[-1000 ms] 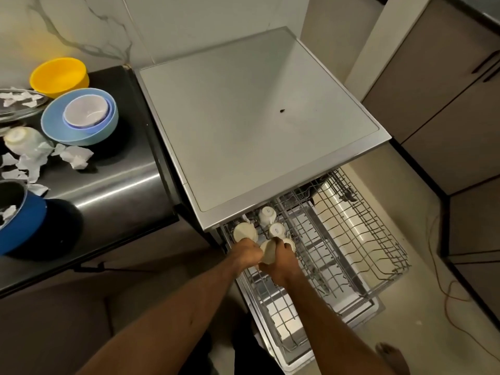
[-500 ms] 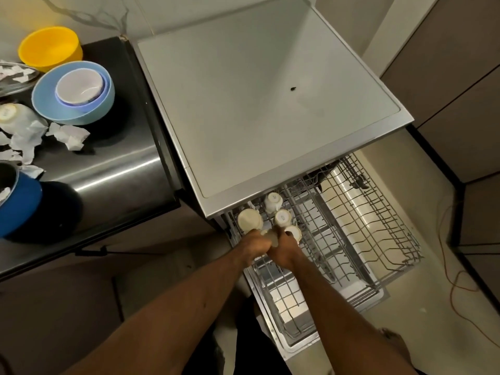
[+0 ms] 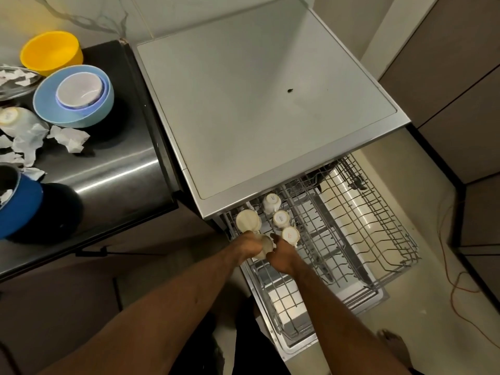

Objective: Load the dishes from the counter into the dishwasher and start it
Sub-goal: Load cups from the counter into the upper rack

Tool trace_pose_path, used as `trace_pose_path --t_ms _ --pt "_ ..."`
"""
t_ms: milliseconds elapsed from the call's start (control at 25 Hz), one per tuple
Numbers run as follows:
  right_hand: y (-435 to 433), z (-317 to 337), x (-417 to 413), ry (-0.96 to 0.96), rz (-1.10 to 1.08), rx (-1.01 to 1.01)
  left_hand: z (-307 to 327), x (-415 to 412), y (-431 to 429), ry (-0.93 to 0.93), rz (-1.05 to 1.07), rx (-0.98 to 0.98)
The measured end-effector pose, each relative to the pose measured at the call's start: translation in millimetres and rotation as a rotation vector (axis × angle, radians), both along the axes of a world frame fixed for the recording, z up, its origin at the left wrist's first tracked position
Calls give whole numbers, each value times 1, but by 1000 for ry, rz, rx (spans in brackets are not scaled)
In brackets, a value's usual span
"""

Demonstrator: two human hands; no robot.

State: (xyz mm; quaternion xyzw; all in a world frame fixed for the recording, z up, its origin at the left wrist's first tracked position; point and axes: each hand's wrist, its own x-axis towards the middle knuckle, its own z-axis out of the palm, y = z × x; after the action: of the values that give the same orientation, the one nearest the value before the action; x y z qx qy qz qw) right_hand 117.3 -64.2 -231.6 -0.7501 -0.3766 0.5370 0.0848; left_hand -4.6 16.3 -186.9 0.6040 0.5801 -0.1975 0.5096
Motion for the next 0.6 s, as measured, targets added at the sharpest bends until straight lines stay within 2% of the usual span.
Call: trace_pose_path --t_ms 200,280,440,600 --pt "3 27 2 -44 -9 58 32 -2 14 39 -269 86" --pt "7 42 3 -144 26 118 50 -2 18 2 -413 155" --pt "14 78 9 -542 66 396 92 4 25 -129 -613 357" --pt "24 107 19 -654 -20 625 130 16 39 -256 -739 644"
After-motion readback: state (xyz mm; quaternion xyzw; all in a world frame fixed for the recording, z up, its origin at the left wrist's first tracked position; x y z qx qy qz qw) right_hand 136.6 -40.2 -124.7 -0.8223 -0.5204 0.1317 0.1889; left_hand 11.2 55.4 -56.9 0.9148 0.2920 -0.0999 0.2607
